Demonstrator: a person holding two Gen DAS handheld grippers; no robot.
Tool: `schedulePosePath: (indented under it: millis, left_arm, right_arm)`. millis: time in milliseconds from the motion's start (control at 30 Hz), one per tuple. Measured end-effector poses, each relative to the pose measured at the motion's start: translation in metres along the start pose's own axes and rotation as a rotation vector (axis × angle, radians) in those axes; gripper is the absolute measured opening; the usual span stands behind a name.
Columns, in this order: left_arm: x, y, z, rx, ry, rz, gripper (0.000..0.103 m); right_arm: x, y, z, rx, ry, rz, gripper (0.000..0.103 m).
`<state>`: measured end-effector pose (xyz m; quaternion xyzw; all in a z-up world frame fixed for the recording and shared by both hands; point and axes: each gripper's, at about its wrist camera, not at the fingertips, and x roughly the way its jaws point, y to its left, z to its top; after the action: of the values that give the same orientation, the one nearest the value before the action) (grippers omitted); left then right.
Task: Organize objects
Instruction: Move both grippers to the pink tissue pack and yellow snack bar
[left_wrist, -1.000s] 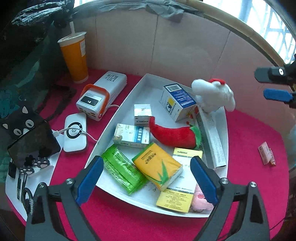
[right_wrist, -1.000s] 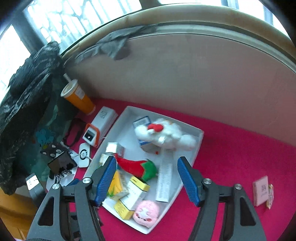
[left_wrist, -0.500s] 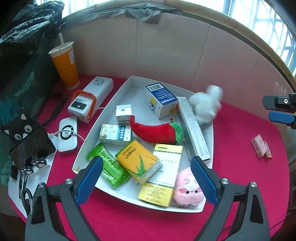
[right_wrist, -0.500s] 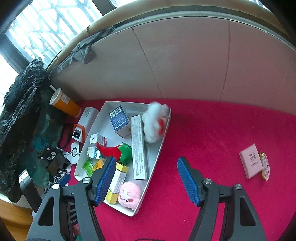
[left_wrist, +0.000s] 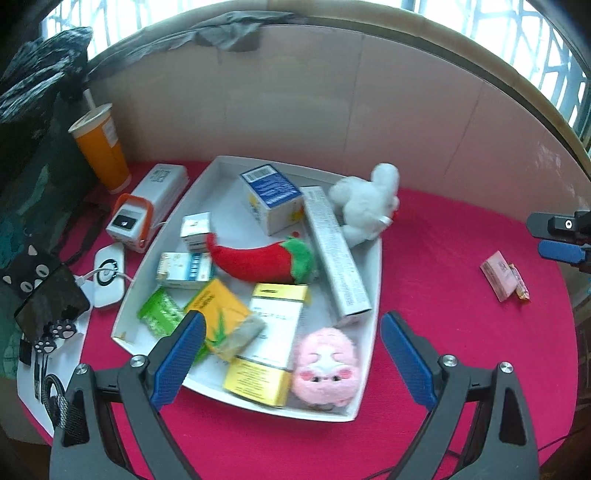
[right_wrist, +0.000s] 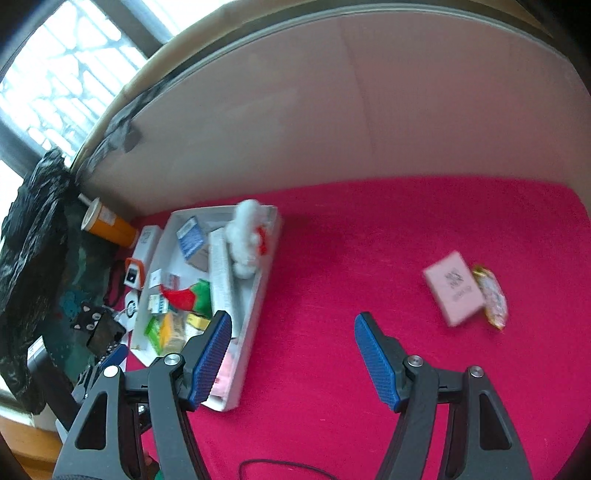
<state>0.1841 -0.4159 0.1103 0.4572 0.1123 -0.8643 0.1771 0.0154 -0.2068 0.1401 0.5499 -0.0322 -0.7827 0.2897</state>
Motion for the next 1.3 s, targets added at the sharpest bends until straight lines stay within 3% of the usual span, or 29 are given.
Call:
schedulePosePath:
  millis: [333, 567, 733, 967, 1033, 1167, 1300]
  left_arm:
    - [0.014, -0.074, 0.006, 0.081, 0.047, -0.061, 0.095]
    - [0.029, -0.128, 0.001, 0.138, 0.105, -0.1, 0.095]
    - [0.038, -0.15, -0.006, 0.142, 0.155, -0.102, 0.095]
    - [0.049, -0.152, -0.023, 0.097, 0.226, -0.034, 0.095]
    - [0.052, -0.151, -0.027, 0.074, 0.243, -0.016, 0.095]
    - [0.055, -0.154, -0.033, 0.046, 0.263, 0.011, 0.095]
    - [0.06, -0.168, -0.033, 0.043, 0.281, 0.024, 0.095]
  right_arm:
    - [-0.024, -0.102, 0.0, 0.127, -0.043, -0.083, 0.074]
    - [-0.023, -0.176, -0.002, 0.149, -0.025, -0.198, 0.074]
    - [0.008, -0.201, -0.004, 0.027, 0.052, -0.282, 0.074]
    - [0.057, -0.181, -0.007, -0.304, 0.141, -0.252, 0.073]
    - [0.07, -0.178, -0.007, -0.377, 0.162, -0.262, 0.069]
    - [0.092, -0.175, -0.008, -0.463, 0.215, -0.26, 0.052]
    - [0.096, -0.172, -0.007, -0.504, 0.198, -0.229, 0.044]
